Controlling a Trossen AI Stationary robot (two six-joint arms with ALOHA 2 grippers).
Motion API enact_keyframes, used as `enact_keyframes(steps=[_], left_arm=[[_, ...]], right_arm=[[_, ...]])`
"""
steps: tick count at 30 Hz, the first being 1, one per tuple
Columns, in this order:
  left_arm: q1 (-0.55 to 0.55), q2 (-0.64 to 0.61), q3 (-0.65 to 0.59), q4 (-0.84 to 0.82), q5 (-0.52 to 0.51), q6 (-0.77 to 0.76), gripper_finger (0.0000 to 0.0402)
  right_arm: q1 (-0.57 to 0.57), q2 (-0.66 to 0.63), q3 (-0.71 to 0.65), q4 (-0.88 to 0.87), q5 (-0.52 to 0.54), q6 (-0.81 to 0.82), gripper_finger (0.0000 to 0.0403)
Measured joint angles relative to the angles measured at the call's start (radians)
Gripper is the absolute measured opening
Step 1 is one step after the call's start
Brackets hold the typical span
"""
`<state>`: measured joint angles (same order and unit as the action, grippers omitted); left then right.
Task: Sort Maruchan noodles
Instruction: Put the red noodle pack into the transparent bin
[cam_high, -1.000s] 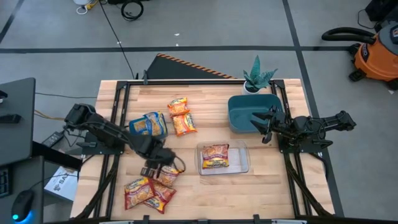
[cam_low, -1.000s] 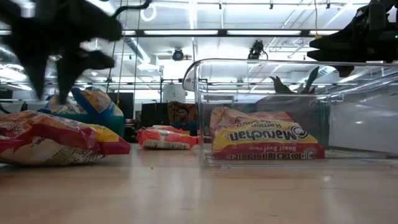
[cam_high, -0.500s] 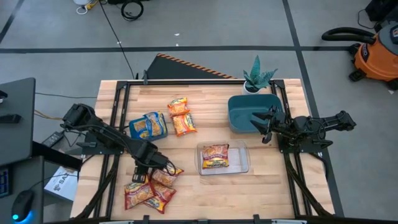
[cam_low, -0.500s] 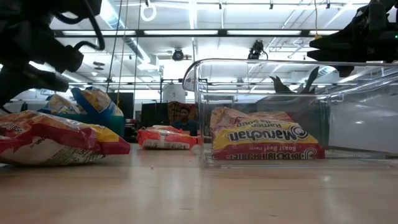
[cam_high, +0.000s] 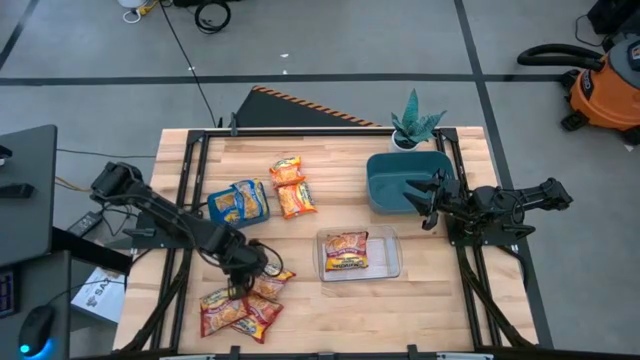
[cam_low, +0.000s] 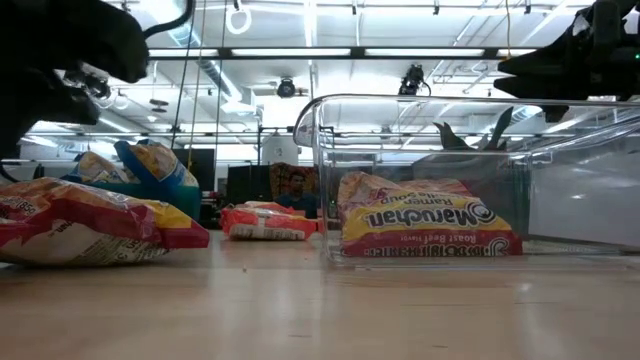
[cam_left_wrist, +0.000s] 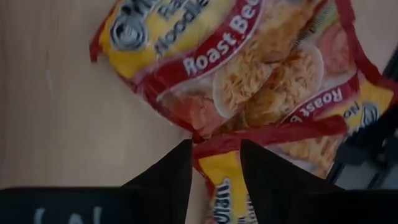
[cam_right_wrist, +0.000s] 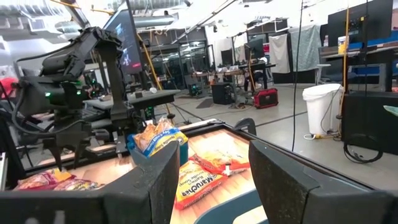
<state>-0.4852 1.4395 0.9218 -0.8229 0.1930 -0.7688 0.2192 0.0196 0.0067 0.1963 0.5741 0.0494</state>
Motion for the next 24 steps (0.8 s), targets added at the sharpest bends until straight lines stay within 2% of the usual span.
enact_keyframes(steps=[4,11,16,24], left_arm=[[-0.053,0.000,0.000,0.001,-0.024,-0.195,0.0141],[-0.118,0.006,0.001,0.000,-0.113,-0.403,0.0141],[-0.151,0.050,0.001,-0.004,-0.159,-0.432,0.0141],[-0.186,0.106,0.001,-0.012,-0.160,-0.428,0.0141]], right_arm=[[0.000,0.000,0.000,0.001,0.000,0.000,0.0199],[0.000,0.000,0.000,0.001,0.000,0.000,0.0199],[0.000,0.000,0.000,0.001,0.000,0.000,0.0199],[0.000,0.000,0.000,0.001,0.000,0.000,0.0199]])
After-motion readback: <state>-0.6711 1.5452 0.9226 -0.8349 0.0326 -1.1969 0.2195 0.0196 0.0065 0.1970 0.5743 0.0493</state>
